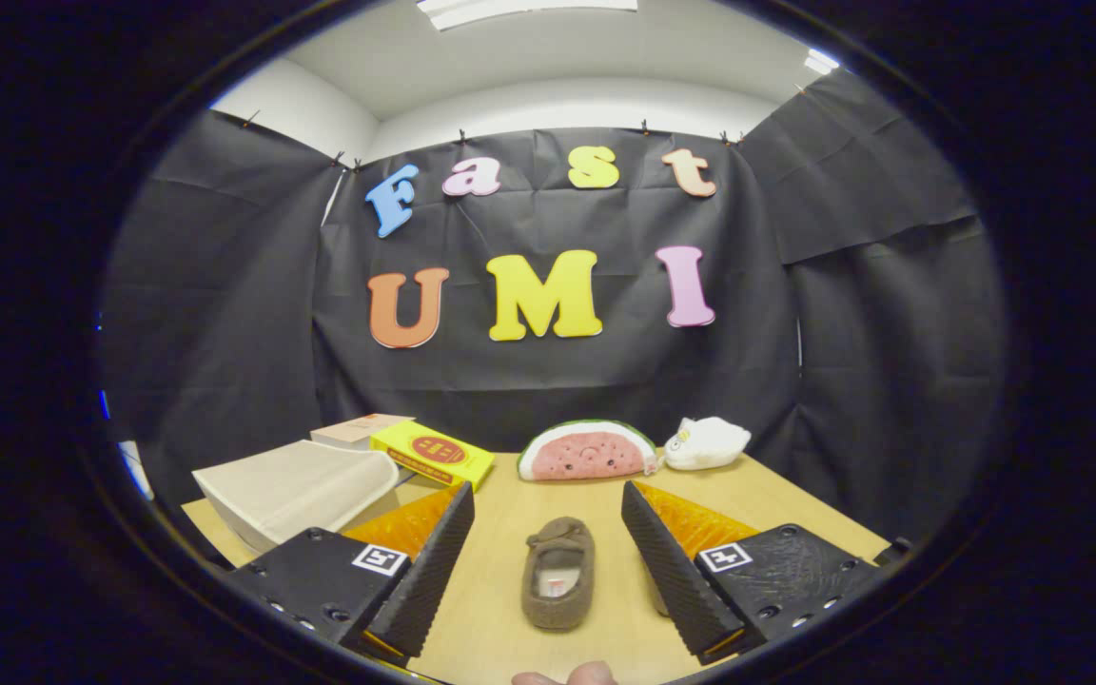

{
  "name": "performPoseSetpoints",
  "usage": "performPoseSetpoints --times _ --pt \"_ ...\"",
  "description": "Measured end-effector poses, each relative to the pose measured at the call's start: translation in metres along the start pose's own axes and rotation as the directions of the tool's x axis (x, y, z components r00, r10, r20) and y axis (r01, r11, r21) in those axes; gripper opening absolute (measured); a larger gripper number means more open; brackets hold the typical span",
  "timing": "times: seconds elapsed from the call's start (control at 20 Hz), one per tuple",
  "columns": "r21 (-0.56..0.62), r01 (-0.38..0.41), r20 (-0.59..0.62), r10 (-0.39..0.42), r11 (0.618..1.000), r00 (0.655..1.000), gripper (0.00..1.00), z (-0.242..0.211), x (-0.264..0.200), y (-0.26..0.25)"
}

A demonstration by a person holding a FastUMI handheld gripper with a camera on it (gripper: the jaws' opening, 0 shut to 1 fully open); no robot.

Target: Open the storage box then place both shoes into the box .Put the left shoe in first, then the right shoe, with the right side of both shoes facing outward in a uniform manner.

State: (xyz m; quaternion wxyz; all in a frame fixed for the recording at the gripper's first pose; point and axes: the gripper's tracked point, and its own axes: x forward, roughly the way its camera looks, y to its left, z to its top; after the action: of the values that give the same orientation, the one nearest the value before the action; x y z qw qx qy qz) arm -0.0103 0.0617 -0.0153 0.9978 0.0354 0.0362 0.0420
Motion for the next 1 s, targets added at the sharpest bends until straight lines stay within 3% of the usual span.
performPoseSetpoints --times 0.3,0.6,0.85,1.0 --pt "0.062 -0.13 -0.053 0.134 0.99 0.99 0.95 -0.018 0.023 0.065" --pt "0.235 -0.247 -0.121 0.28 0.94 0.952 0.95 -0.047 0.047 0.138" --pt "0.339 -0.275 -0.198 0.354 0.899 0.914 0.96 -0.074 0.074 0.172" --pt "0.438 -0.276 -0.248 0.41 0.856 0.878 0.95 -0.091 0.083 0.185"
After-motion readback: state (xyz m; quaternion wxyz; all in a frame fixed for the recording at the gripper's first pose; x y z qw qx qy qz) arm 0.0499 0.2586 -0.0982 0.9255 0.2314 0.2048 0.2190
